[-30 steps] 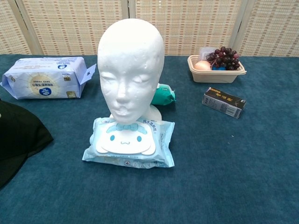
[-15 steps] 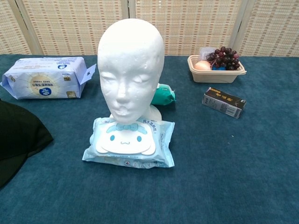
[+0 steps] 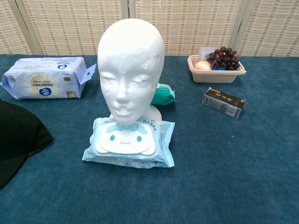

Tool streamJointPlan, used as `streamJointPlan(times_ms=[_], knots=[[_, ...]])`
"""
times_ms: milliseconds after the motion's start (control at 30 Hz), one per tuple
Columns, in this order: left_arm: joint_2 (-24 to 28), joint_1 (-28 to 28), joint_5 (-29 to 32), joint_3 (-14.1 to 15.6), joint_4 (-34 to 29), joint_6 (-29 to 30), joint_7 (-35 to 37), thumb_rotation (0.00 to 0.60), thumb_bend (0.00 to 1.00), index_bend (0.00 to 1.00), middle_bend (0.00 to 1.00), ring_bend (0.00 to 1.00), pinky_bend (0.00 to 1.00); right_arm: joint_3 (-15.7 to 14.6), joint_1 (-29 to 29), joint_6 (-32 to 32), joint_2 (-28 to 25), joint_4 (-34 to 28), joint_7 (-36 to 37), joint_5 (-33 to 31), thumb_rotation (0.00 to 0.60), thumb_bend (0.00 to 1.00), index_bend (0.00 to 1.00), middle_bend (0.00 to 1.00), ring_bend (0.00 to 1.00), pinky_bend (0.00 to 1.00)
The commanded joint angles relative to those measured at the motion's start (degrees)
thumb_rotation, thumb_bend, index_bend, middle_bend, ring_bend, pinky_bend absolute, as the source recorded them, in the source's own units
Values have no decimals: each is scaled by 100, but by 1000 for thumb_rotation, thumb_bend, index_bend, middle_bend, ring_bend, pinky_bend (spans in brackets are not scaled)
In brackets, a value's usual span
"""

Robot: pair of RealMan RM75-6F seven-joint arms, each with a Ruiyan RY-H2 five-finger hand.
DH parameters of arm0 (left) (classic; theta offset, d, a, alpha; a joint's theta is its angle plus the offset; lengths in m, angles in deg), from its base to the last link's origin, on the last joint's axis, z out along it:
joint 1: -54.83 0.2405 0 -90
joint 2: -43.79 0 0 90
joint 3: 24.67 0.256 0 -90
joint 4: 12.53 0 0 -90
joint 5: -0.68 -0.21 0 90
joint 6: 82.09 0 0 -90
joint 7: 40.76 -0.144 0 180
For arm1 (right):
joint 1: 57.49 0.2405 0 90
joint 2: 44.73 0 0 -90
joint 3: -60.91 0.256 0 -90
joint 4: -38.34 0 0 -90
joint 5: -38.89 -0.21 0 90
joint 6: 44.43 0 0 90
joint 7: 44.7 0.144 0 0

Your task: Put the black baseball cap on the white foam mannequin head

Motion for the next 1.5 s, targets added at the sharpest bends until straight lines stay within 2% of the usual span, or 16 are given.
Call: streamJointPlan(times_ms=[33, 367, 667, 800, 1000, 1500], knots=[[-125, 67, -51, 21, 183, 99, 1, 600, 0, 324, 393, 323, 489, 0, -1, 4, -1, 0, 8, 1, 600, 0, 54, 202, 142, 483], [-552, 177, -77, 101, 806, 103, 119, 600, 0, 319, 380, 312, 480, -5, -5, 6, 3, -9, -21, 7, 600, 0, 54, 202, 142, 483], [-887, 246, 50, 21, 1311, 121, 169, 600, 0, 320, 370, 287, 451, -7, -8, 13, 1, -8, -10, 13, 600, 0, 54, 202, 142, 483], [-1086, 257, 72, -37, 1675, 156, 44, 600, 0, 343, 372, 284, 440, -8, -11, 22, -1, -6, 6, 20, 600, 0, 55, 202, 142, 483], [-1368, 275, 112, -57, 2124, 196, 244, 600, 0, 370, 390, 283, 433, -7, -9, 19, -1, 0, 13, 20, 600, 0, 55, 202, 142, 483], [-1712, 257, 256, -149, 2777, 241, 441, 600, 0, 384, 402, 284, 433, -6, -6, 15, -3, 5, 19, 19, 600, 0, 54, 202, 142, 483]])
